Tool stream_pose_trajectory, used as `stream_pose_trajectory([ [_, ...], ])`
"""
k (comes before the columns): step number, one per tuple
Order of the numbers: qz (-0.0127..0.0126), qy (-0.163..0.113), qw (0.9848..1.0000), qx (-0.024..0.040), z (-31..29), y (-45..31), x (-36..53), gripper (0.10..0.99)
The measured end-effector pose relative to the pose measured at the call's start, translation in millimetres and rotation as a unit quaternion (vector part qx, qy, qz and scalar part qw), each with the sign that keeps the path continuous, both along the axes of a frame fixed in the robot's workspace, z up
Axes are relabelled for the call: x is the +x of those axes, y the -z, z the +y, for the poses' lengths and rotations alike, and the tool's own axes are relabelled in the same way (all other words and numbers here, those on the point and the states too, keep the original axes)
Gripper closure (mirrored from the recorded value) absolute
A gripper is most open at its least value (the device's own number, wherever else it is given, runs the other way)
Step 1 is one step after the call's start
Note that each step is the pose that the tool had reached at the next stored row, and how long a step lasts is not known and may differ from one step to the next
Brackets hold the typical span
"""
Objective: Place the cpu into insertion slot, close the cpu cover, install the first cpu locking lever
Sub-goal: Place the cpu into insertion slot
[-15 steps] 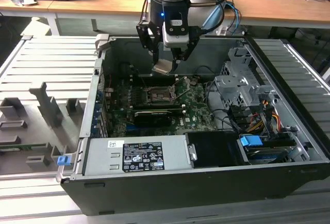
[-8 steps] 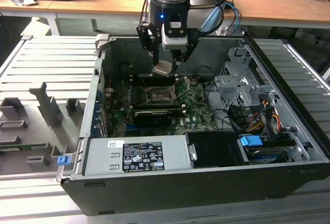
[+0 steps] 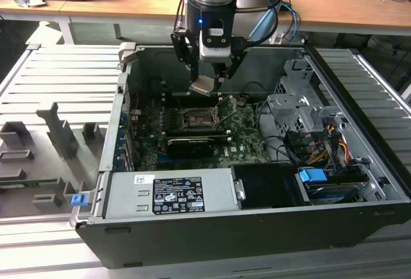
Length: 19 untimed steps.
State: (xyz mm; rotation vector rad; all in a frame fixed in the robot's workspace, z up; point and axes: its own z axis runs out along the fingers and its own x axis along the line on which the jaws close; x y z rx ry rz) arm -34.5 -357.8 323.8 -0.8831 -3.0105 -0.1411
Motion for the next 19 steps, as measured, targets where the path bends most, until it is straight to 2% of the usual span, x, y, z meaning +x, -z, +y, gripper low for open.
stream_pose_trajectory([
  [4, -0.0001, 0.031, 0.9995, 0.0001, 0.0, 1.2, 0.0, 0.553],
  [8, 0.0000, 0.065, 0.9979, 0.0000, 0.0, 4.4, 0.0, 0.553],
  [12, 0.0000, 0.103, 0.9947, 0.0000, 0.0, 7.3, 0.0, 0.553],
  [15, 0.0000, 0.128, 0.9918, 0.0001, 0.0, 9.4, 0.0, 0.553],
  [19, 0.0000, 0.165, 0.9862, 0.0000, 0.0, 12.3, 0.0, 0.553],
])
